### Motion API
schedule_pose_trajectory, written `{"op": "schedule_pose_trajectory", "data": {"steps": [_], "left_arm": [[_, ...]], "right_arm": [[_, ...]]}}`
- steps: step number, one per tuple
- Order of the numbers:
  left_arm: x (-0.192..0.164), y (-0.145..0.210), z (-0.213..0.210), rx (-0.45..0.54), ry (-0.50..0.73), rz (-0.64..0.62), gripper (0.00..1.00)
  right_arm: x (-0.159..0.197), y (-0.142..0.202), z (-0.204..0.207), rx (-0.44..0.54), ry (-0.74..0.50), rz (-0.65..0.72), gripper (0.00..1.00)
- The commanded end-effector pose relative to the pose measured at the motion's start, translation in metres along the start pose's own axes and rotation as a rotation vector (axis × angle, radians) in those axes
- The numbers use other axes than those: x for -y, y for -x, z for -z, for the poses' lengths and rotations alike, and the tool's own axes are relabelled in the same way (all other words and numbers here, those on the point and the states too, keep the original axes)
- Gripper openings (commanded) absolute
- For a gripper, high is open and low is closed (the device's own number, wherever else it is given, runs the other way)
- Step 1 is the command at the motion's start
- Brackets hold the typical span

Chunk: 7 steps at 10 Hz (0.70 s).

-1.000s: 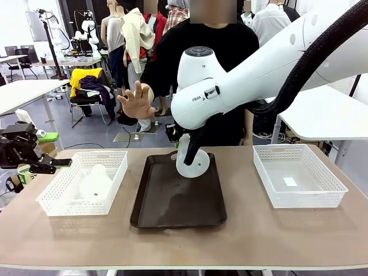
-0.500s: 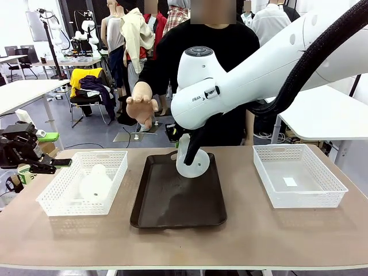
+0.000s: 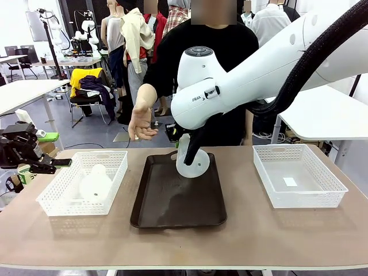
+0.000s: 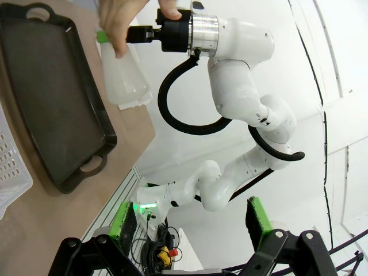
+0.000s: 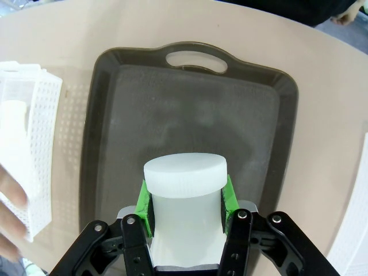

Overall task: Prepare the laboratory tools.
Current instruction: Place the picked Big flask upright in the Handle tray as instructed by the person.

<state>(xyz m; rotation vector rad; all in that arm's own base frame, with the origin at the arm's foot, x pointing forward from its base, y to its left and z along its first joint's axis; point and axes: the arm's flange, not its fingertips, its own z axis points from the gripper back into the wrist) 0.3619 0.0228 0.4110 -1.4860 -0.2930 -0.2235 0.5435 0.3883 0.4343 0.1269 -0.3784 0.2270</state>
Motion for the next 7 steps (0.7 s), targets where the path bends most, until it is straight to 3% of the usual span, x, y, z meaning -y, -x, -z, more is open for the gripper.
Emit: {"op": "schedule_pose_trajectory", "data": {"steps": [1,7], "left_arm": [[0.0019,0.0013,-0.0012,0.001,0.003,0.005,1.0],[0.0019,0.0013,-0.0012,0.001,0.003,0.005,1.0]], "right_arm": [[0.0007,-0.0007,-0.0003,0.008,0.005,-0.005,0.0],[0.0007,-0.0007,-0.0003,0.008,0.005,-0.005,0.0]]}}
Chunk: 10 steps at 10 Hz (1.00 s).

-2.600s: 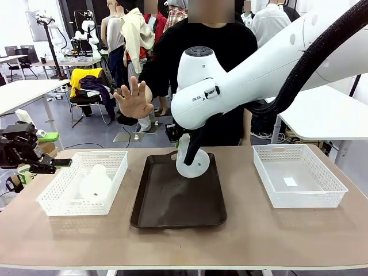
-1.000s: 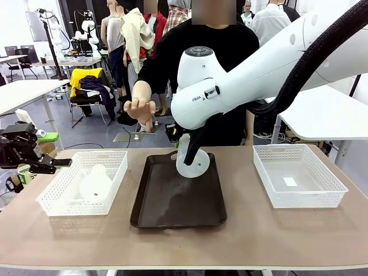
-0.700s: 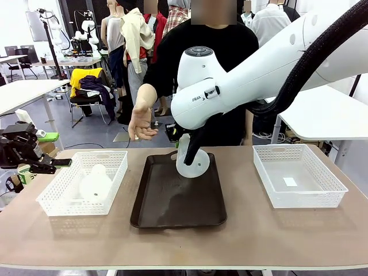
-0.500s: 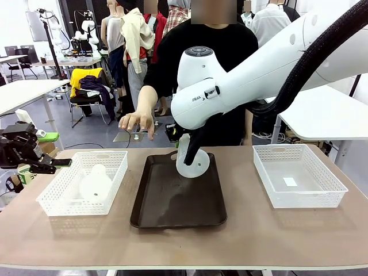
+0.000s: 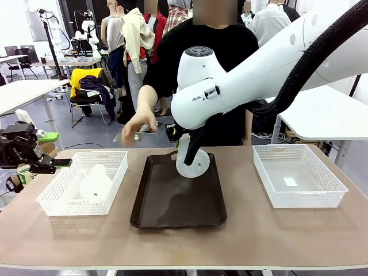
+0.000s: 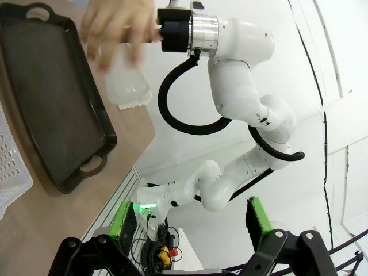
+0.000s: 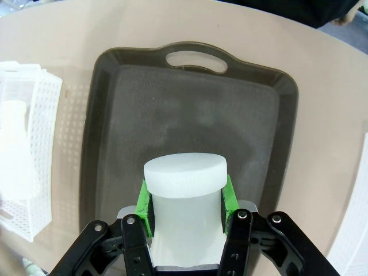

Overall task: Prepare the laboratory tools.
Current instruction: Place the picked Big flask upright in the Handle tray as instructed by the person.

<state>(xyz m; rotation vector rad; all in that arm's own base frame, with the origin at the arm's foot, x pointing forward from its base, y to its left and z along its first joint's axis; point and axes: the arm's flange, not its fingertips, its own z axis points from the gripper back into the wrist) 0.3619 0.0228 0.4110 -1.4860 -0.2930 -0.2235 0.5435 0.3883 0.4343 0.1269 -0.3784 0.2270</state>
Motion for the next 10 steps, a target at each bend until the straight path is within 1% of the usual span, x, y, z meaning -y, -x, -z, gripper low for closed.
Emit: {"op": "schedule_pose_trajectory", "data": {"steps": [1,9,10], "left_arm": [[0.0019,0.0013,-0.0012,0.001,0.003,0.005,1.0],[0.0019,0.0013,-0.0012,0.001,0.003,0.005,1.0],[0.0019,0.0013,-0.0012,0.001,0.003,0.005,1.0]], "right_arm": [[0.0007,-0.0007,-0.0003,0.008,0.005,-0.005,0.0],[0.0,0.0,0.0,0.0,0.0,0.0,0.0],[0.0011,0.0011,-0.0064,0.024,-0.053,-0.064,0.0]]}}
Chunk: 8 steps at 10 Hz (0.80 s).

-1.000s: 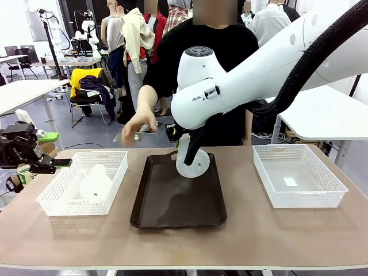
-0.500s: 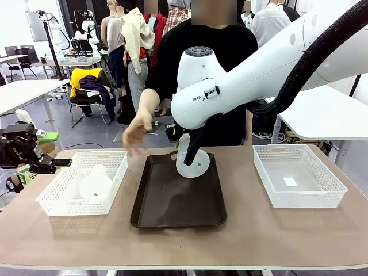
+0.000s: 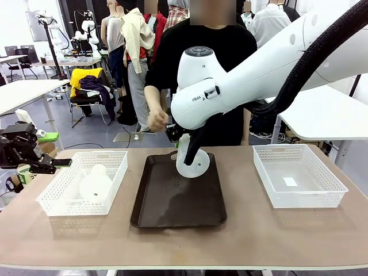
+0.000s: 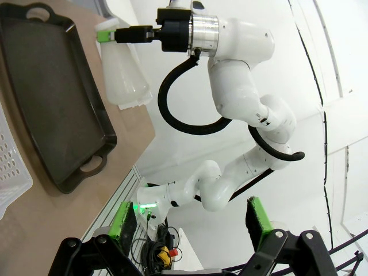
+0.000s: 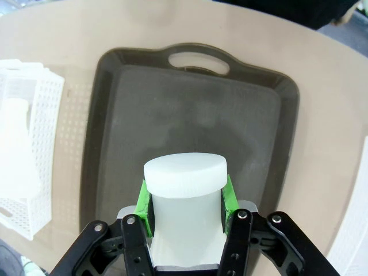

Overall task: Prepare the laboratory tools.
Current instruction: Place the picked Big flask upright in the Handle tray as instructed by the person.

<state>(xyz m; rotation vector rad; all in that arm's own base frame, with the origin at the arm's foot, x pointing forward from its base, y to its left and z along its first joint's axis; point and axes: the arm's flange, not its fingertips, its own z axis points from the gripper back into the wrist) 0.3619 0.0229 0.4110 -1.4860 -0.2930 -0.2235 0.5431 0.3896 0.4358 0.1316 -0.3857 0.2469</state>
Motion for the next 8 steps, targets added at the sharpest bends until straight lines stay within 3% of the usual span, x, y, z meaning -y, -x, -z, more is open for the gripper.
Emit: {"op": "schedule_pose_trajectory", "data": {"steps": [1,3,6,8], "left_arm": [[0.002,0.001,-0.001,0.001,0.003,0.005,1.0],[0.002,0.001,-0.001,0.001,0.003,0.005,1.0],[0.002,0.001,-0.001,0.001,0.003,0.005,1.0],[0.002,0.001,-0.001,0.001,0.003,0.005,1.0]], "right_arm": [[0.003,0.002,-0.008,0.019,-0.075,-0.08,0.0],[0.009,0.004,-0.013,0.029,-0.188,-0.168,0.0],[0.028,0.004,-0.023,0.178,-0.484,-0.324,0.0],[0.038,0.005,-0.024,0.245,-0.611,-0.384,0.0]]}}
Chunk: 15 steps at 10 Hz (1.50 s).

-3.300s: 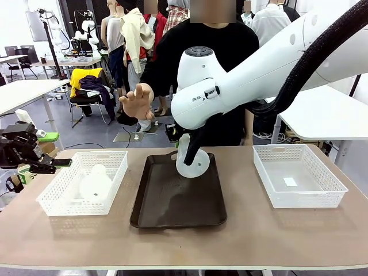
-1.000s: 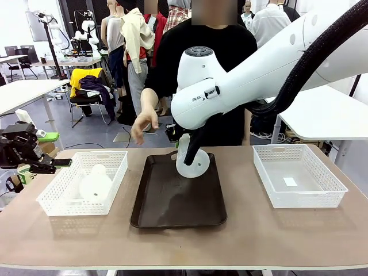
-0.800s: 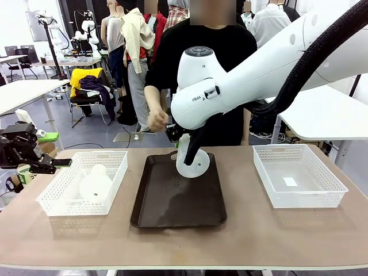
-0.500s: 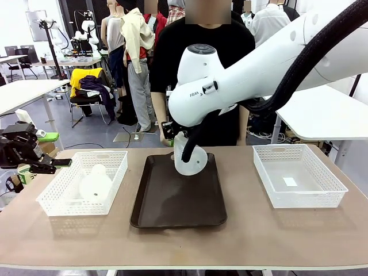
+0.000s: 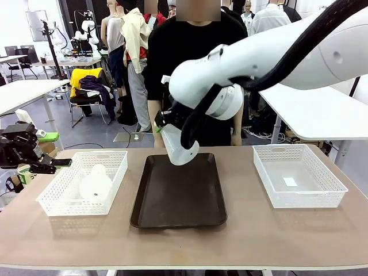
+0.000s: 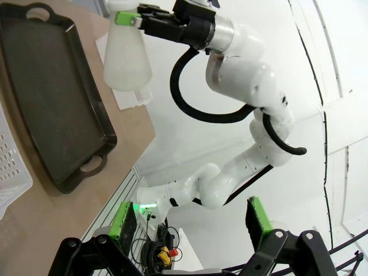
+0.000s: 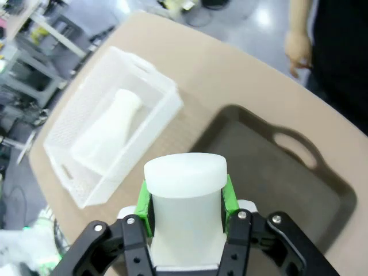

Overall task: Prepare the laboratory tools.
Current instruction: Place the picked Big flask upright in the Handle tray as instructed by the person.

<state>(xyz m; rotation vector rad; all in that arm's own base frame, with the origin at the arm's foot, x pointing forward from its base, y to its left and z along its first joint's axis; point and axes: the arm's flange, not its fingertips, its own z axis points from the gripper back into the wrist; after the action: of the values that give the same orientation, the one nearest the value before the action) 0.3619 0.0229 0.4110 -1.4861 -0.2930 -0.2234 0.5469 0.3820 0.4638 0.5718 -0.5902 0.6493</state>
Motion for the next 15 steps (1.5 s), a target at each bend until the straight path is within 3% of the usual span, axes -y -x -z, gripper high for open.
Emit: {"op": "schedule_pose_trajectory", "data": {"steps": [1,6,8,9,13,15], "left_arm": [[0.002,0.001,-0.001,0.001,0.003,0.005,1.0],[0.002,0.001,-0.001,0.001,0.003,0.005,1.0],[0.002,0.001,-0.001,0.001,0.003,0.005,1.0],[0.002,0.001,-0.001,0.001,0.003,0.005,1.0],[0.002,0.001,-0.001,0.001,0.003,0.005,1.0],[0.002,0.001,-0.001,0.001,0.003,0.005,1.0]], "right_arm": [[0.028,0.027,-0.018,0.071,-0.217,-0.06,0.0],[0.043,0.037,-0.025,0.337,-0.442,-0.187,0.0],[0.045,0.035,-0.026,0.329,-0.435,-0.181,0.0],[0.05,0.012,-0.021,0.355,-0.431,-0.195,0.0],[0.053,0.015,-0.023,0.344,-0.426,-0.213,0.0],[0.054,0.032,-0.002,0.335,-0.621,-0.339,0.0]]}}
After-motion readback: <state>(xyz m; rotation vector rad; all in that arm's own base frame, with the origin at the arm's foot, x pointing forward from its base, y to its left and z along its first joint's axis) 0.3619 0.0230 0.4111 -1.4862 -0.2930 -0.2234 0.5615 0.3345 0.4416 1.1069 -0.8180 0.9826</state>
